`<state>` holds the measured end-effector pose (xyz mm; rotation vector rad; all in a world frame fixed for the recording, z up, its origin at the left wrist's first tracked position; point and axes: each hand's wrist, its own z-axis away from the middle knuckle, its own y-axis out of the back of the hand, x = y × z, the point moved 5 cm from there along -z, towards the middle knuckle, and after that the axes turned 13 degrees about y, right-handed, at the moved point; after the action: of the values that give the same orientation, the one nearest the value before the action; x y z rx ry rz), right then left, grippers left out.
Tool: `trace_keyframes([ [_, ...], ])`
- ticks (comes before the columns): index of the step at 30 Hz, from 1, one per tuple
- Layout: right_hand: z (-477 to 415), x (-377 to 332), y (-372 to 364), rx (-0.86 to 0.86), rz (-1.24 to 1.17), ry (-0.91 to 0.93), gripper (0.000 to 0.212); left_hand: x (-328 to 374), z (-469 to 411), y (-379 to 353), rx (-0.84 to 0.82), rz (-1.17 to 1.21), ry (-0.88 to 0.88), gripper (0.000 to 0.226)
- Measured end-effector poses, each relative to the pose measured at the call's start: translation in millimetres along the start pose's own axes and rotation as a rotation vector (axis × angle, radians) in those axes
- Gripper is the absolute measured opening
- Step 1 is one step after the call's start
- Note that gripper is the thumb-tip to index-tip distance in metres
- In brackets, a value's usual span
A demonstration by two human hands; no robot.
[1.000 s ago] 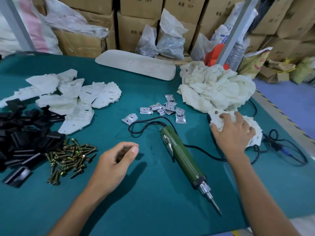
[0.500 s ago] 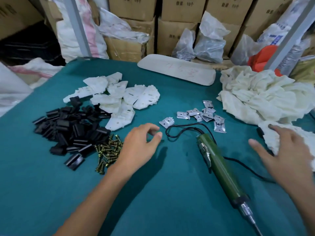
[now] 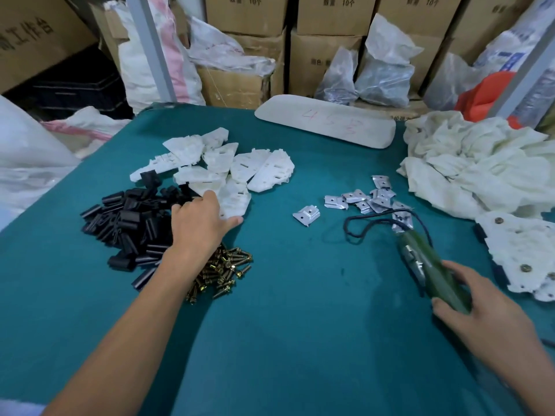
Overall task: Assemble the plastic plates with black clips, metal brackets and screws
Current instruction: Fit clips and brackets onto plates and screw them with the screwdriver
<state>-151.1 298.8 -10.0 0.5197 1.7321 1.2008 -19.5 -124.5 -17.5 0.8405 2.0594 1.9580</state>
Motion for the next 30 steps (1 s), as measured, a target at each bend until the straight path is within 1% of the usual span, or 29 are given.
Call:
trace_keyframes([
  [2, -3, 1, 7, 0.032, 0.038, 0.018, 0.062, 0, 5, 5, 0.058, 0.082, -0.086, 0.051],
  [5, -6, -17, 19, 0.173, 0.047, 0.136, 0.058, 2, 16, 14, 0.184, 0.160, -0.203, 0.038],
  [7, -6, -39, 23, 0.231, -0.016, 0.222, 0.050, 0, 19, 21, 0.240, 0.221, -0.178, 0.041],
  [10, -9, -68, 17, 0.227, -0.135, 0.298, 0.043, -7, 12, 34, 0.242, 0.381, -0.028, 0.046],
  [13, -12, -92, 4, 0.202, -0.255, 0.337, 0.041, -12, 9, 38, 0.129, 0.612, 0.083, 0.049],
  [16, -16, -112, -17, 0.151, -0.440, 0.373, 0.035, -4, 20, 34, -0.071, 0.935, 0.114, 0.052],
  [18, -22, -123, -32, 0.088, -0.616, 0.336, 0.033, 6, 36, 29, -0.200, 1.108, 0.130, 0.053],
  [20, -29, -134, -46, 0.017, -0.841, 0.254, 0.043, 19, 59, 22, -0.285, 1.188, 0.138, 0.055],
  [21, -33, -138, -53, 0.008, -0.968, 0.210, 0.046, 26, 73, 18, -0.320, 1.203, 0.131, 0.056],
  [22, -37, -142, -58, 0.022, -1.096, 0.167, 0.042, 32, 87, 15, -0.347, 1.208, 0.123, 0.058],
  [24, -48, -144, -64, 0.102, -1.304, 0.113, 0.024, 40, 115, 11, -0.368, 1.195, 0.108, 0.053],
  [25, -53, -142, -67, 0.139, -1.353, 0.088, 0.019, 43, 127, 9, -0.379, 1.172, 0.083, 0.048],
  [27, -61, -133, -74, 0.162, -1.353, 0.029, 0.018, 46, 147, 7, -0.417, 1.067, -0.008, 0.042],
  [28, -65, -127, -79, 0.142, -1.322, -0.006, 0.019, 45, 153, 8, -0.420, 0.987, -0.063, 0.043],
  [30, -68, -117, -88, 0.038, -1.251, -0.054, 0.020, 36, 152, 10, -0.346, 0.823, -0.121, 0.041],
])
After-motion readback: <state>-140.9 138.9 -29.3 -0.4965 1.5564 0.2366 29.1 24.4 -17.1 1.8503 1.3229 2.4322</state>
